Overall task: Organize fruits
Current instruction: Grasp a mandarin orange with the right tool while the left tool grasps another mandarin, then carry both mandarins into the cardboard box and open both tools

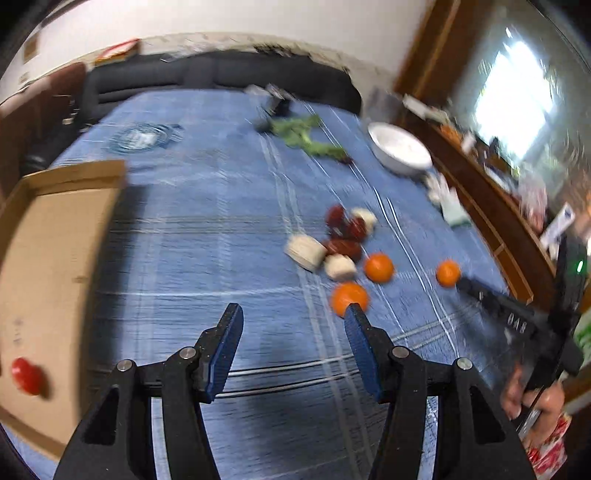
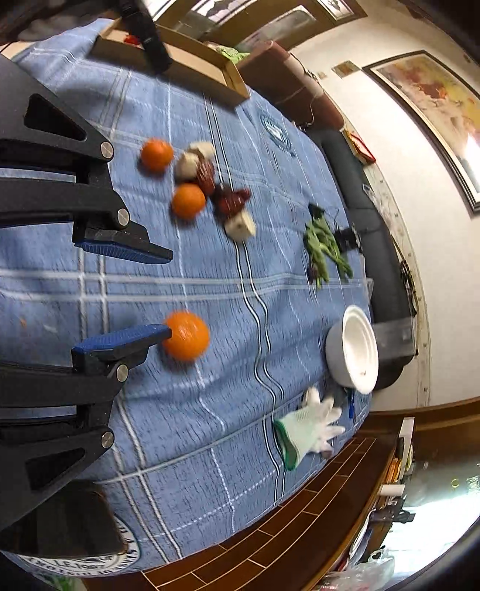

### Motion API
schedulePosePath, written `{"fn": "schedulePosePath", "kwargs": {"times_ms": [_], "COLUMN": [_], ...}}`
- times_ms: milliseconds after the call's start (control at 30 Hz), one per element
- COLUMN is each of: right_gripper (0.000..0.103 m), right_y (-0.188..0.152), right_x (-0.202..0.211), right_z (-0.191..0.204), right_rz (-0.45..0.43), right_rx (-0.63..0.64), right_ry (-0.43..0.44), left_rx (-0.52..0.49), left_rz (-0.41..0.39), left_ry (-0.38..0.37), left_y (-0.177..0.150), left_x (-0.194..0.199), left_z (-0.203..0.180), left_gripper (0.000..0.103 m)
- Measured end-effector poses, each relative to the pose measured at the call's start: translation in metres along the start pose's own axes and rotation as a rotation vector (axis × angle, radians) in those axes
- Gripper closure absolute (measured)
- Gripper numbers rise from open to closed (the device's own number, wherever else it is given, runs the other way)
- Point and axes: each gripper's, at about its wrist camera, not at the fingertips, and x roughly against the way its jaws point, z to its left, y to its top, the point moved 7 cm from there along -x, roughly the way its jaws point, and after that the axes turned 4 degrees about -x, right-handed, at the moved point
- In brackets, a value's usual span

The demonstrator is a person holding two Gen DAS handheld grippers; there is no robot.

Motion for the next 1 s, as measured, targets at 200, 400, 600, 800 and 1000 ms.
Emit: {"fn": "schedulePosePath", "kwargs": {"times_ms": [200, 400, 600, 800, 1000], "right_gripper": [0.066, 0.066, 0.066, 0.063, 0.067], "right_y": [0.004, 0.011, 0.017, 0.017, 0.011], "right_x": [-0.016, -0.021, -0.025, -0.032, -0.044], "right_z": [-0.005, -0.009, -0.022, -0.033, -0.046], "right_rz": [0.005, -0.026, -0.025, -0.016, 0.040], "right_rx": [0.012, 0.048, 0.016, 0.014, -0.023], "right_ry": [-0.008, -0.044, -0.082, -0.165, -0.169], "left_rx": [-0.062, -0.115, -0.142, -0.171, -0.159], "left_rz": [0.056, 0.060, 0.070, 0.053, 0.047], "left_ry": [-0.003, 0.064, 0.078, 0.108, 0.086], "left_y": [-0.004, 0.001, 0.002, 0.000, -0.001], "left_x": [-0.037, -0.062, -0.074, -0.075, -0.069], "left_z": [-0.029, -0.036, -0.042, -0.047, -0.045], "left_gripper": [0.047, 0.040, 0.040, 0.049, 0.074]}}
